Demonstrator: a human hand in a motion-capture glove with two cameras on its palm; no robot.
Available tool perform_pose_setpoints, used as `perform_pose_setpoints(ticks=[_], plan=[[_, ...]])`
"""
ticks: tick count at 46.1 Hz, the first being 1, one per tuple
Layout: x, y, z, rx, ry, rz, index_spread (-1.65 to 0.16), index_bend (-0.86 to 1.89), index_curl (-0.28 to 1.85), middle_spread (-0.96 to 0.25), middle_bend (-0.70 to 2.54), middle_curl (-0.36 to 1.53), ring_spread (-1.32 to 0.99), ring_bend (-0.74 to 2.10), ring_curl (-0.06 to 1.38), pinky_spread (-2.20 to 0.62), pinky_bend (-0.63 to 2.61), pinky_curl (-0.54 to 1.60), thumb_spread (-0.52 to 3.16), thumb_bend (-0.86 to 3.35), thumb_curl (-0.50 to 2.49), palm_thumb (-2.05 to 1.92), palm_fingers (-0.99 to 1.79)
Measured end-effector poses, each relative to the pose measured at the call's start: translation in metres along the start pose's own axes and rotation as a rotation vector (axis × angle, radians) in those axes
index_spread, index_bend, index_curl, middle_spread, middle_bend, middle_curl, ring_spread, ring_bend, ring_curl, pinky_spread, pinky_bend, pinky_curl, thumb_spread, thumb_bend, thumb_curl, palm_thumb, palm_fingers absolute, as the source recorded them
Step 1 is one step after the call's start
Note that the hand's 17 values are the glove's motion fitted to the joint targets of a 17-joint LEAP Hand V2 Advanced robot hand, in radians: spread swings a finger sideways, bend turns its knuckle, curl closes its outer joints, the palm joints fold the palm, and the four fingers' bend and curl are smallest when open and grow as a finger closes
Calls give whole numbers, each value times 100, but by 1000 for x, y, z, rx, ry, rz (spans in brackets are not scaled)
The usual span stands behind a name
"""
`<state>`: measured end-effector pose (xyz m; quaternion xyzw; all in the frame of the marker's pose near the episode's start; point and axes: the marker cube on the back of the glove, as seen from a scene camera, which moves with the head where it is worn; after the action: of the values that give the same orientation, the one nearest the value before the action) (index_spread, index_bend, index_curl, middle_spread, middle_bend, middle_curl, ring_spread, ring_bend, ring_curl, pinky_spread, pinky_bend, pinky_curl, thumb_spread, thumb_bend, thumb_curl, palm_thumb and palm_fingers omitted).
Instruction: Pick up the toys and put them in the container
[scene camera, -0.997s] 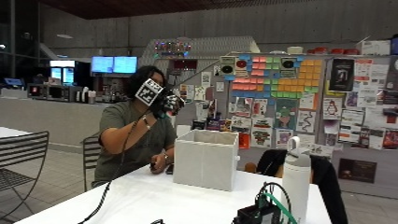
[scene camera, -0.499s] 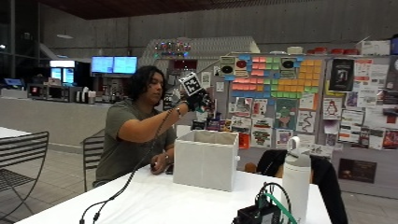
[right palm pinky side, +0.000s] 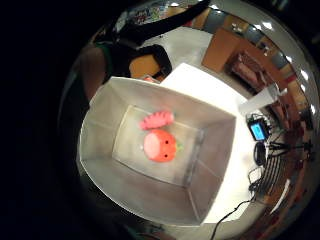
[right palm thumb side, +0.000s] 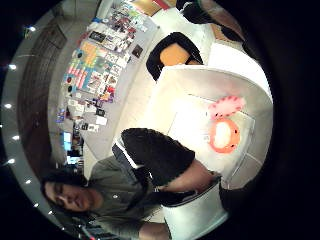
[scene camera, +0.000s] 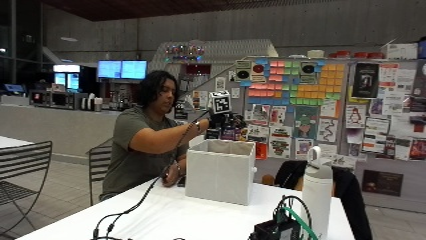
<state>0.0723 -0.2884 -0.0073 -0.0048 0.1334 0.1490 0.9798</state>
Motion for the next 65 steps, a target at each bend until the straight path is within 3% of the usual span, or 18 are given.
perform_pose_setpoints(ticks=[5, 11, 15, 18, 21, 26, 29, 56, 65], plan=[[-17, 24, -14, 0, -162, -78, -42, 22, 61, -17, 62, 53, -27, 94, 33, -11, 88, 40, 113, -9, 23, -13, -1], [10, 62, -20, 14, 18, 44, -43, 23, 59, -16, 58, 50, -26, 91, 31, -6, 83, 38, 110, -9, 22, -13, 4], [32, 103, -26, 19, 56, -53, -43, 23, 58, -16, 57, 49, -26, 90, 30, -4, 80, 37, 109, -9, 21, -12, 6], [39, 132, -34, 31, -18, -11, -43, 24, 58, -16, 55, 48, -26, 88, 29, -3, 79, 36, 109, -9, 20, -12, 7], [53, 163, -37, 62, -17, -80, -44, 24, 57, -15, 54, 47, -25, 87, 29, -2, 80, 36, 109, -8, 19, -12, 10], [93, 184, -32, 97, 70, 269, -44, 21, 55, -16, 53, 46, -25, 89, 28, -2, 79, 35, 111, -8, 19, -11, 18], [108, 199, -26, 89, 71, 345, -44, 21, 55, -16, 52, 46, -25, 88, 28, -2, 78, 35, 111, -8, 18, -11, 19], [186, 246, 2, 181, -4, 645, -45, 24, 52, -14, 40, 40, -22, 69, 22, 1, 70, 33, 119, -4, 18, -5, 12], [199, 245, 11, 156, -17, 670, -44, 23, 51, -14, 39, 40, -22, 66, 21, 1, 69, 33, 126, -1, 20, -1, 13]])
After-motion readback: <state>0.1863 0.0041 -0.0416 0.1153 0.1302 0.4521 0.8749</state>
